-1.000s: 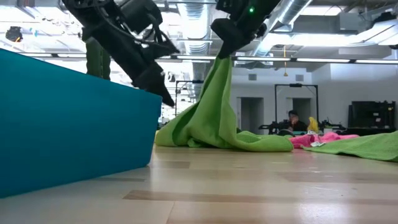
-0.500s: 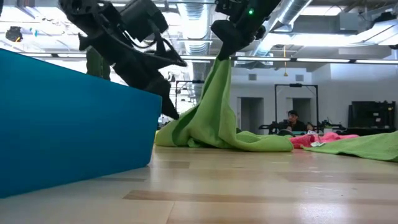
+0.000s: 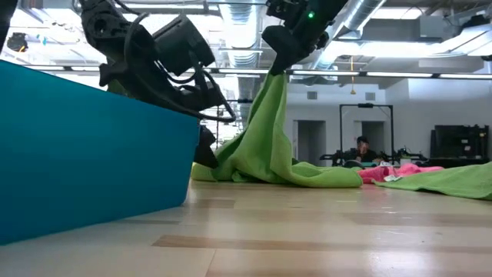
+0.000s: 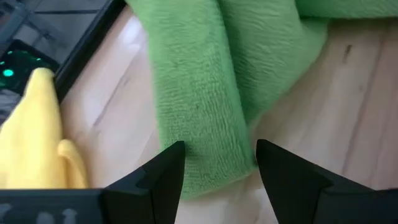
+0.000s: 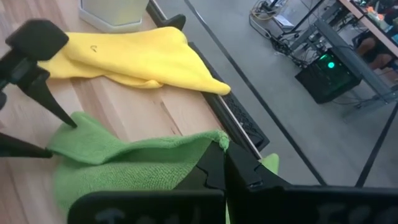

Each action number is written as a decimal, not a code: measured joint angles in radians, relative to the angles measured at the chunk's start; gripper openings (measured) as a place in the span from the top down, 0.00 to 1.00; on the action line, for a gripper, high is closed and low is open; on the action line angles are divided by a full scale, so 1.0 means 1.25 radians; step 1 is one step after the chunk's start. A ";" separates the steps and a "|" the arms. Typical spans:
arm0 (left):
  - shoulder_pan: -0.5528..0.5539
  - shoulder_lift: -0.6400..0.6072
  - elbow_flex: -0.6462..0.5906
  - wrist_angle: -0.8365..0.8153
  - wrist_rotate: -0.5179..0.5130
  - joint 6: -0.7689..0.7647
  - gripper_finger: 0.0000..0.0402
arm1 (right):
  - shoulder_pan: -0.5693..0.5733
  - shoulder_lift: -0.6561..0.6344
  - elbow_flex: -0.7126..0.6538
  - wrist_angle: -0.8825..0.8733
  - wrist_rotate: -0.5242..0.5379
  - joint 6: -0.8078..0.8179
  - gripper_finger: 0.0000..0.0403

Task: Fold microfiber towels
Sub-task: Fold the top left green microfiber

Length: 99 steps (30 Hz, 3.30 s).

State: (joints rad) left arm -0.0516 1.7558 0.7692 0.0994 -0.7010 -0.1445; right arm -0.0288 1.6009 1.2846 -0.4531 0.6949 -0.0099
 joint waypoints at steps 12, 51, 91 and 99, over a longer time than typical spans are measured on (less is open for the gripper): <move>0.021 -0.038 0.004 -0.046 0.007 0.006 0.98 | 0.015 -0.021 0.000 -0.003 0.009 0.001 0.98; 0.383 -0.447 0.425 -0.437 0.167 0.497 1.00 | -0.163 -0.253 -0.001 0.322 -0.040 -0.355 0.97; -0.013 -0.364 0.294 -0.890 0.530 -0.015 1.00 | 0.283 -0.046 0.001 -0.362 -0.131 0.488 0.96; -0.068 -0.364 0.241 -0.824 0.593 -0.050 1.00 | 0.326 0.020 0.000 -0.364 -0.176 0.555 0.93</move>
State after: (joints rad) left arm -0.1371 1.3010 1.0705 -0.9301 0.0400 -0.2073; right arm 0.3789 1.6261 1.2851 -0.9080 0.4753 0.6843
